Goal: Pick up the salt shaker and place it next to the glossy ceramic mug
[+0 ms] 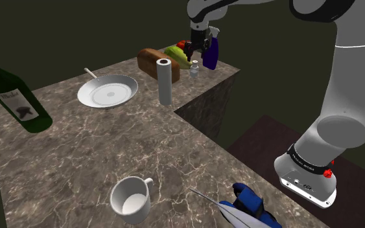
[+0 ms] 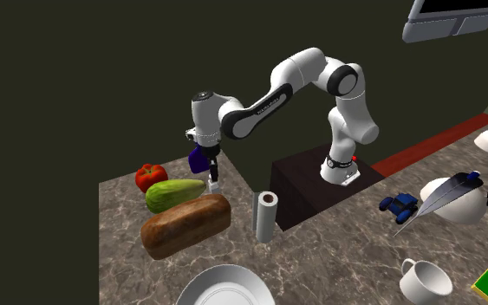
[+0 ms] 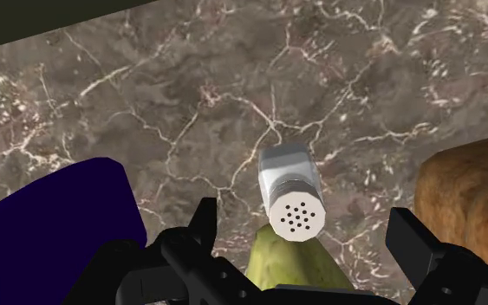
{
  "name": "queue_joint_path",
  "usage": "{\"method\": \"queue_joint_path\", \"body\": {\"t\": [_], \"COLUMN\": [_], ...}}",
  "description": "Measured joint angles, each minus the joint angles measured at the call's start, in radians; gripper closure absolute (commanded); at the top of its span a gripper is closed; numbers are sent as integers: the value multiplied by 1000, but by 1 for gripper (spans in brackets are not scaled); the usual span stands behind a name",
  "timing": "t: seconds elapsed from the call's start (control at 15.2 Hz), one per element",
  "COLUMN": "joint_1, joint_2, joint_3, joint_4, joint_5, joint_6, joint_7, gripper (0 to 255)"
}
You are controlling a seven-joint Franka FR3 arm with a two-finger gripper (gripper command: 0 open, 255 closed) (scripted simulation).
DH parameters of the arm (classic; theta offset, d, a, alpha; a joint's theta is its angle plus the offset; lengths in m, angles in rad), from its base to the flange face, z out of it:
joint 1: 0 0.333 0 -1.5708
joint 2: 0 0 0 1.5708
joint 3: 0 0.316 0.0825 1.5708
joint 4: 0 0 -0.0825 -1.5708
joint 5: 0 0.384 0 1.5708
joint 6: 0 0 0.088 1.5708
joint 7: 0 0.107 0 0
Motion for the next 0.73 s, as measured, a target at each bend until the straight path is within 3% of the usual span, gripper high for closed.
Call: {"method": "queue_joint_path", "body": {"t": [0.59, 0.66, 0.73], "joint_1": [0, 0, 0], "joint_2": [14, 14, 14], "joint_3": [1, 1, 1], "joint_4": [-27, -27, -27], "joint_5": [1, 1, 1], "joint_6": [41, 41, 41], "joint_7": [-1, -1, -1], "gripper": [0, 255, 255]}}
